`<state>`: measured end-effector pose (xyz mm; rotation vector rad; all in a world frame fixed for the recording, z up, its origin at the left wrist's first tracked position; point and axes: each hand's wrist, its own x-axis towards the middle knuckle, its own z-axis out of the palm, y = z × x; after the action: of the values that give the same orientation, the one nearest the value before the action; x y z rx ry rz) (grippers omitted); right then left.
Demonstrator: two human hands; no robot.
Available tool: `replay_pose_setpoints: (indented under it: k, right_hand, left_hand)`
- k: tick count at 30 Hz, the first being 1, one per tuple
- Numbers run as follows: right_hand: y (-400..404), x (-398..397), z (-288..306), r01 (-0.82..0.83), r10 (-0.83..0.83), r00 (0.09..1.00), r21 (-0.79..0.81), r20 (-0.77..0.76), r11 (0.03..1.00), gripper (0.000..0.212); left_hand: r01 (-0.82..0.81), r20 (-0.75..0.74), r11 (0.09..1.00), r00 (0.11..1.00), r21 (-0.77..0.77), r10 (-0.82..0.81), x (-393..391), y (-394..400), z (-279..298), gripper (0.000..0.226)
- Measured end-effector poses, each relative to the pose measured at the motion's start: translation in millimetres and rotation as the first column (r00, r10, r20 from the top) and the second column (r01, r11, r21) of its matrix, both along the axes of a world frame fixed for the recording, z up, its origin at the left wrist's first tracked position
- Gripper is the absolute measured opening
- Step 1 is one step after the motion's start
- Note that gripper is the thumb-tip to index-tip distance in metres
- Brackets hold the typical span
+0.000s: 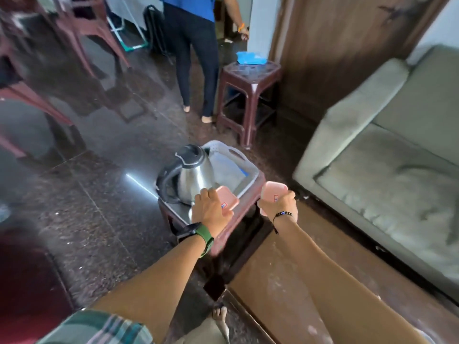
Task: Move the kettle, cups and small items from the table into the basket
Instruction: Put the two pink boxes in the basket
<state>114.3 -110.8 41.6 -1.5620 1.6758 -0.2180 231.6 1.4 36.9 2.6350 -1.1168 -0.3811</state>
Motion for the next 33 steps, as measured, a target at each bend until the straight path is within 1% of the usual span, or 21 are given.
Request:
replay_pose_setpoints:
  k: [2, 6, 11, 15, 17, 19, 21, 23, 26, 28, 33]
  right_hand:
    - [-4, 24, -1, -0.057, 0.057, 0.998, 0.000, -0.015, 0.998, 0.072]
    - [-8, 59, -6, -0.174, 0.175, 0.982, 0.017, -0.066, 0.985, 0.078]
    - [-23, 80, -17, -0.248, 0.251, 0.961, 0.045, -0.114, 0.968, 0.079]
    - [-46, 91, -27, -0.331, 0.338, 0.925, 0.069, -0.172, 0.941, 0.084]
    - [-65, 96, -31, -0.355, 0.362, 0.909, 0.070, -0.205, 0.932, 0.083]
    - [-86, 100, -35, -0.384, 0.388, 0.886, 0.069, -0.252, 0.921, 0.083]
    - [-106, 105, -40, -0.410, 0.411, 0.859, 0.068, -0.305, 0.909, 0.083]
    - [-123, 109, -46, -0.434, 0.433, 0.837, 0.077, -0.335, 0.898, 0.083]
    - [-142, 117, -56, -0.502, 0.492, 0.785, 0.079, -0.376, 0.861, 0.081]
    - [-150, 125, -61, -0.549, 0.529, 0.750, 0.073, -0.397, 0.833, 0.079]
    - [-161, 139, -78, -0.601, 0.568, 0.709, 0.063, -0.417, 0.797, 0.080]
  left_hand:
    - [-0.016, -0.012, 1.000, 1.000, -0.003, 0.016, 18, 1, -2, 0.057]
    - [-0.061, -0.026, 0.998, 0.998, 0.013, 0.061, 40, -2, -5, 0.058]
    - [-0.129, -0.041, 0.992, 0.991, -0.004, 0.129, 48, -14, -11, 0.059]
    - [-0.113, -0.058, 0.994, 0.992, -0.001, 0.113, 50, -37, -24, 0.060]
    - [-0.053, -0.014, 0.998, 0.998, 0.037, 0.054, 50, -52, -31, 0.059]
    - [0.084, 0.055, 0.993, 0.995, 0.078, -0.088, 53, -67, -38, 0.057]
    - [0.262, 0.120, 0.955, 0.953, 0.137, -0.279, 60, -79, -44, 0.055]
    - [0.389, 0.166, 0.899, 0.891, 0.200, -0.422, 69, -91, -50, 0.054]
    - [0.472, 0.221, 0.846, 0.823, 0.248, -0.524, 81, -113, -56, 0.056]
    - [0.514, 0.229, 0.811, 0.784, 0.280, -0.576, 84, -128, -58, 0.054]
    - [0.588, 0.262, 0.734, 0.691, 0.339, -0.674, 93, -147, -79, 0.050]
